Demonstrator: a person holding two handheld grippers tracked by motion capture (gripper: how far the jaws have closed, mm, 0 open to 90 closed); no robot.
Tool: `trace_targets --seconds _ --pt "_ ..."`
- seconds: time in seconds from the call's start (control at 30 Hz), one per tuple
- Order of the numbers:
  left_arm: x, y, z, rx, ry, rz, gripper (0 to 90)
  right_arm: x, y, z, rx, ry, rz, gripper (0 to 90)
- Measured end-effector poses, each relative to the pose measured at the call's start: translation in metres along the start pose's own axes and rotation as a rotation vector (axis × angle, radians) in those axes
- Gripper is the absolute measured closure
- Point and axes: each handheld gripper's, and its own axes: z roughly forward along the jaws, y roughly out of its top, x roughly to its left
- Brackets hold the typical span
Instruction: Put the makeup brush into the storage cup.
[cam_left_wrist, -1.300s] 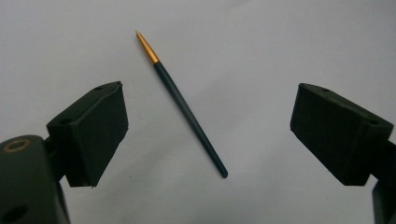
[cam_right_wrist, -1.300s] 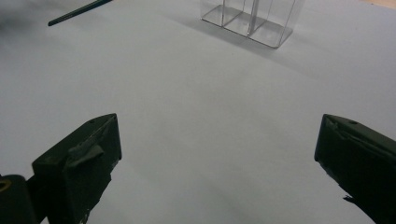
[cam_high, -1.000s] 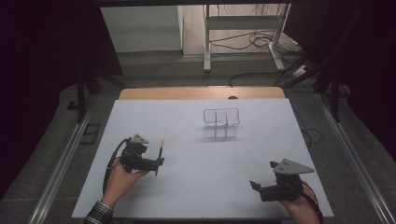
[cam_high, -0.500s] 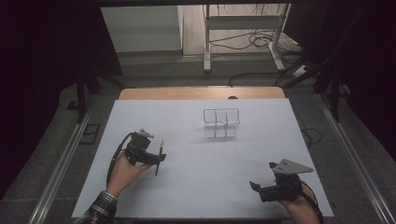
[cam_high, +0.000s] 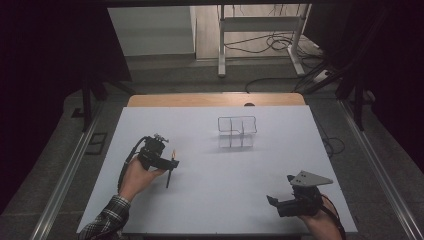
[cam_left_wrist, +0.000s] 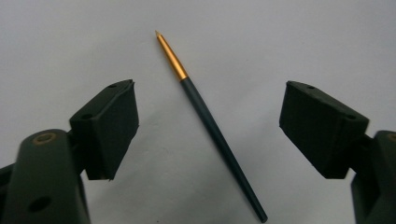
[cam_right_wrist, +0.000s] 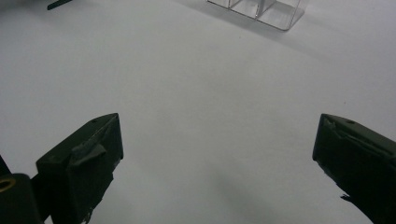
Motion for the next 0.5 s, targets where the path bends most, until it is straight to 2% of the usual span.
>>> trace_targets --seconds 0.13,0.3,0.47,0.5 --pt "0.003 0.005 0.005 0.029 -0.012 -0.021 28.6 0.000 0.000 0.001 0.008 0.006 0.001 2.1" --pt "0.005 0.010 0.009 0.044 -0.015 -0.043 34.4 0.001 0.000 0.001 0.014 0.009 -0.005 2.2" --pt "0.006 0.014 0.014 0.076 0.000 -0.067 41.5 0.001 -0.001 0.002 0.021 0.016 -0.007 2.4" --pt "0.007 0.014 0.015 0.083 0.004 -0.066 46.0 0.002 -0.001 0.002 0.023 0.020 -0.008 2.5"
